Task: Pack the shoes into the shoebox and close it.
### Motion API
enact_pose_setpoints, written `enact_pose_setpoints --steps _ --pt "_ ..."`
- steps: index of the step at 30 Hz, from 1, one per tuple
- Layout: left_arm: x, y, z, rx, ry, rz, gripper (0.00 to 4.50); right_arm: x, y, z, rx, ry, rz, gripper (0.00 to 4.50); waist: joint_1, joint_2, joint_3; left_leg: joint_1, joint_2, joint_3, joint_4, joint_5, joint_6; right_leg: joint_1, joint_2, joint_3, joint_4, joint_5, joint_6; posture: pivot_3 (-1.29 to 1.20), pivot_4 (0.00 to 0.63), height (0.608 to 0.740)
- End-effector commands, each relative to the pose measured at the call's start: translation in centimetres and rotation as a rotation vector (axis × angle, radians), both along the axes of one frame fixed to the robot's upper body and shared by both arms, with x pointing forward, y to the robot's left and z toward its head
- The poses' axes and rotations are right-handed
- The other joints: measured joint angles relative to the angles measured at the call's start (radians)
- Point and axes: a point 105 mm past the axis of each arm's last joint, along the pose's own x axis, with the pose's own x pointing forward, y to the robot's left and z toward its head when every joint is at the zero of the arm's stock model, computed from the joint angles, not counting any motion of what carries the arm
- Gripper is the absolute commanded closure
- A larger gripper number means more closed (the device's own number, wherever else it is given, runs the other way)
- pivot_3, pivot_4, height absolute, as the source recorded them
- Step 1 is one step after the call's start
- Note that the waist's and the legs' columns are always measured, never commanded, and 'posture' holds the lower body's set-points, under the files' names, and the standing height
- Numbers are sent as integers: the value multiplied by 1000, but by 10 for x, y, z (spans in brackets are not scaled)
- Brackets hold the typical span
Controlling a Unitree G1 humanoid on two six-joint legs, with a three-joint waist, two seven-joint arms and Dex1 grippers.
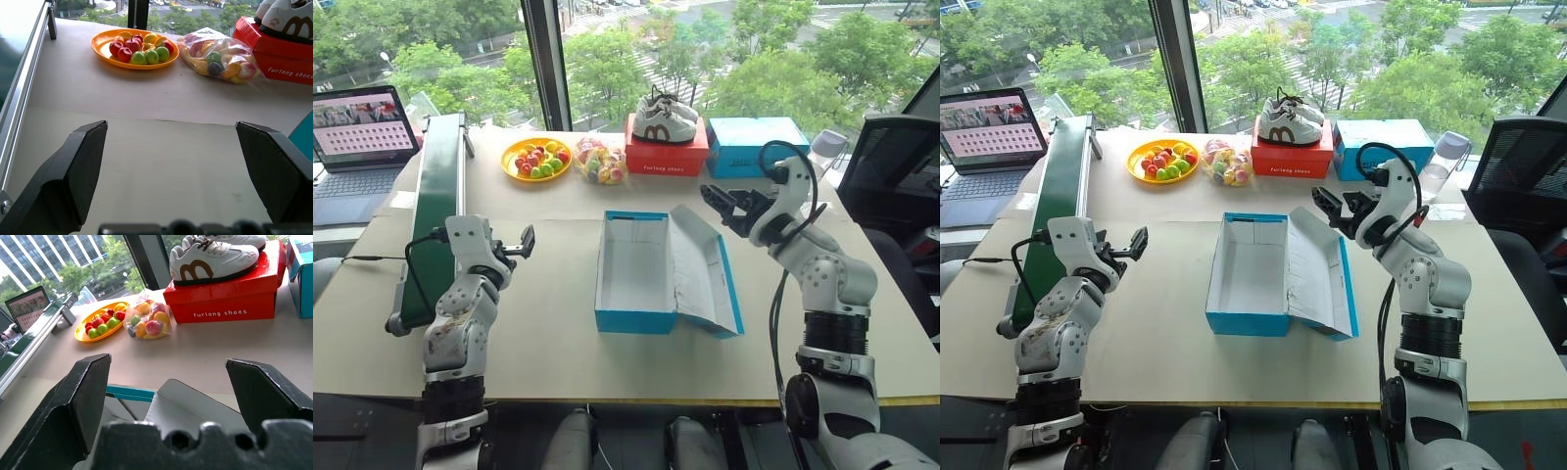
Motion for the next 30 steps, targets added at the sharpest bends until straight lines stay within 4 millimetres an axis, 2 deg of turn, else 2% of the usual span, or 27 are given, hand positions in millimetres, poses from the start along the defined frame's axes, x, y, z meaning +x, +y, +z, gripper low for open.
enact_pose_setpoints --steps 1,2,4,6,8,10,12,14,15,18,22,30 --pt "-4 2 21 54 -76 3 0 -9 28 27 7 -112 117 44 0 0 0 0 0 0 0 0 0 0 0 0 0 0 0 0 150 737" --pt "-6 3 26 81 -97 8 0 -23 63 36 -14 -160 279 44 -3 0 0 0 0 0 0 0 0 0 0 0 0 0 0 0 150 737" --pt "-7 9 35 82 -128 25 0 -57 112 46 -52 -228 543 44 -13 0 1 0 1 1 -1 0 0 -3 1 2 1 0 0 0 150 737" --pt "-8 18 39 58 -132 58 0 -77 129 49 -63 -255 668 44 -17 0 1 -2 3 2 -2 0 0 -7 3 4 3 0 -1 0 150 737" --pt "-9 37 42 50 -114 113 0 -105 147 54 -14 -277 835 44 -12 -1 1 -2 5 1 -1 0 0 -7 6 3 3 0 -1 0 150 737" --pt "-12 53 42 41 -78 151 0 -116 153 50 -15 -267 908 44 -8 -3 2 -2 8 1 0 0 0 -6 8 3 2 1 -2 0 150 737" --pt "-16 71 38 43 -23 204 0 -114 156 38 -87 -247 901 44 -4 -4 2 -2 11 1 0 0 0 -6 11 3 0 1 -2 0 150 737" --pt "-21 86 34 45 20 252 0 -111 158 26 -189 -244 878 44 0 -4 2 -2 11 2 0 -1 -2 -8 11 3 0 1 -1 0 150 737" --pt "-25 97 30 34 63 286 0 -109 159 21 -214 -245 862 44 1 -5 2 -2 12 2 0 -3 -5 -9 11 2 0 1 -1 0 150 737" --pt "-33 115 34 32 75 329 0 -93 164 16 -237 -242 777 44 -1 -6 2 -2 12 3 0 -5 -8 -9 12 3 0 1 -2 0 150 737" --pt "-39 127 33 56 90 363 0 -92 173 1 -325 -259 767 44 -1 -7 2 -2 13 3 -2 -3 -8 -10 12 4 1 3 -6 0 150 737" --pt "-44 131 15 47 154 396 0 -94 175 -18 -436 -291 773 44 0 -10 1 -2 13 3 -2 -4 -12 -10 12 3 0 3 -7 0 150 737"
